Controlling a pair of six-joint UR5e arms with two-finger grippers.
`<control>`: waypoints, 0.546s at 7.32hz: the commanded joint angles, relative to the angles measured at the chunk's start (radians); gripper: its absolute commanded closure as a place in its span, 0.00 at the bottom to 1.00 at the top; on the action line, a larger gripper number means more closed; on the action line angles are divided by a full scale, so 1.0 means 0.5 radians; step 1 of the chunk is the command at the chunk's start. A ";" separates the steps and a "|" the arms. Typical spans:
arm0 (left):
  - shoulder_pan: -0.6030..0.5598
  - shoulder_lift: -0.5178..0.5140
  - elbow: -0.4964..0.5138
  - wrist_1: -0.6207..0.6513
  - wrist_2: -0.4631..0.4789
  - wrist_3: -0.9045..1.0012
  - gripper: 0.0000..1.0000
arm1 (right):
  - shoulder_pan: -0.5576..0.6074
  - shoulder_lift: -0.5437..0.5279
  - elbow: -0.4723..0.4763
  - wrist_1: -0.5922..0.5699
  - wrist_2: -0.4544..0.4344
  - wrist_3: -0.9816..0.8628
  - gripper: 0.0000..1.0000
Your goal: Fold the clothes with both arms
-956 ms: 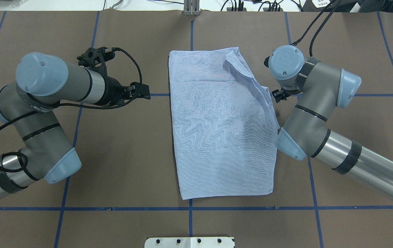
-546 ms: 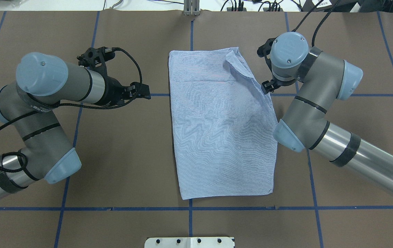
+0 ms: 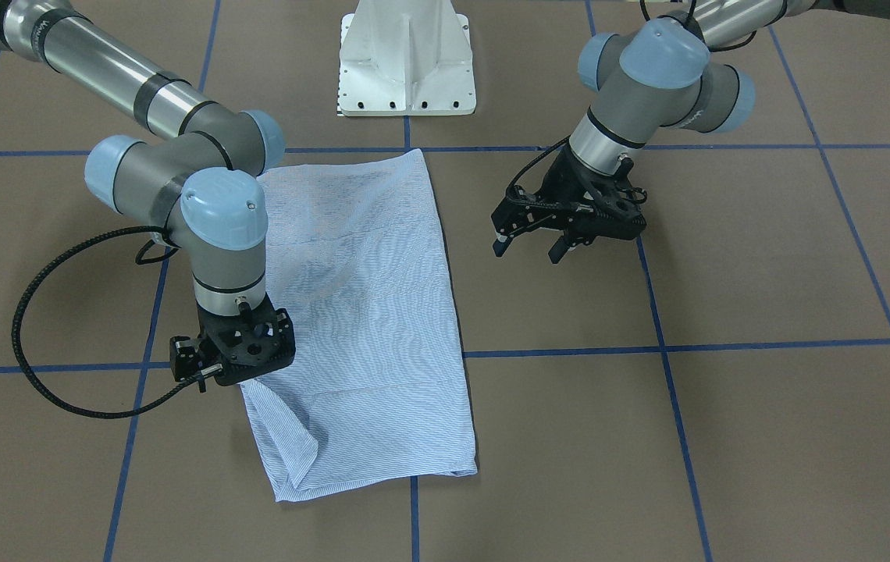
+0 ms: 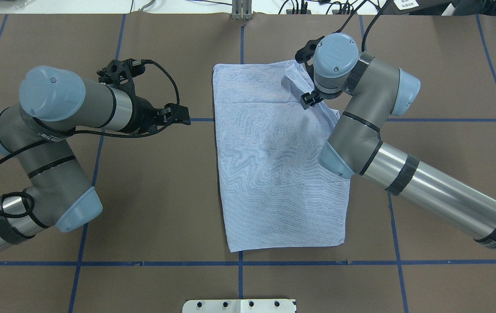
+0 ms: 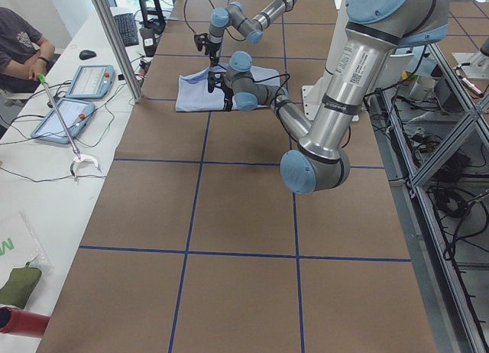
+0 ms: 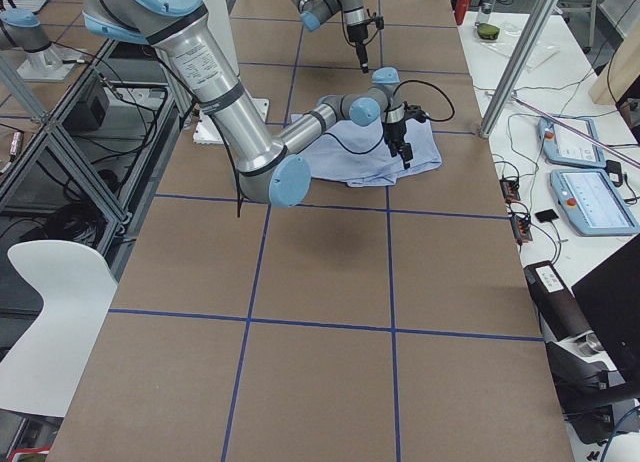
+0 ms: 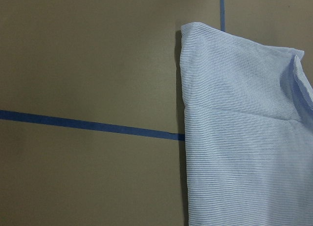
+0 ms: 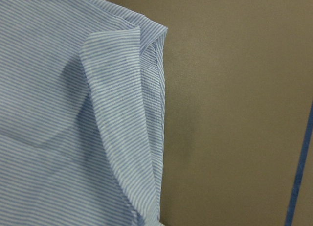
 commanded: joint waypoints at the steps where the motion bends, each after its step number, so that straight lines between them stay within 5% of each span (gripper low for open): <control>1: 0.000 -0.003 -0.005 0.000 -0.001 0.000 0.00 | -0.012 0.041 -0.105 0.032 0.001 -0.010 0.00; 4: 0.003 -0.016 -0.008 0.003 -0.001 0.000 0.00 | 0.003 0.025 -0.145 0.032 -0.002 -0.059 0.00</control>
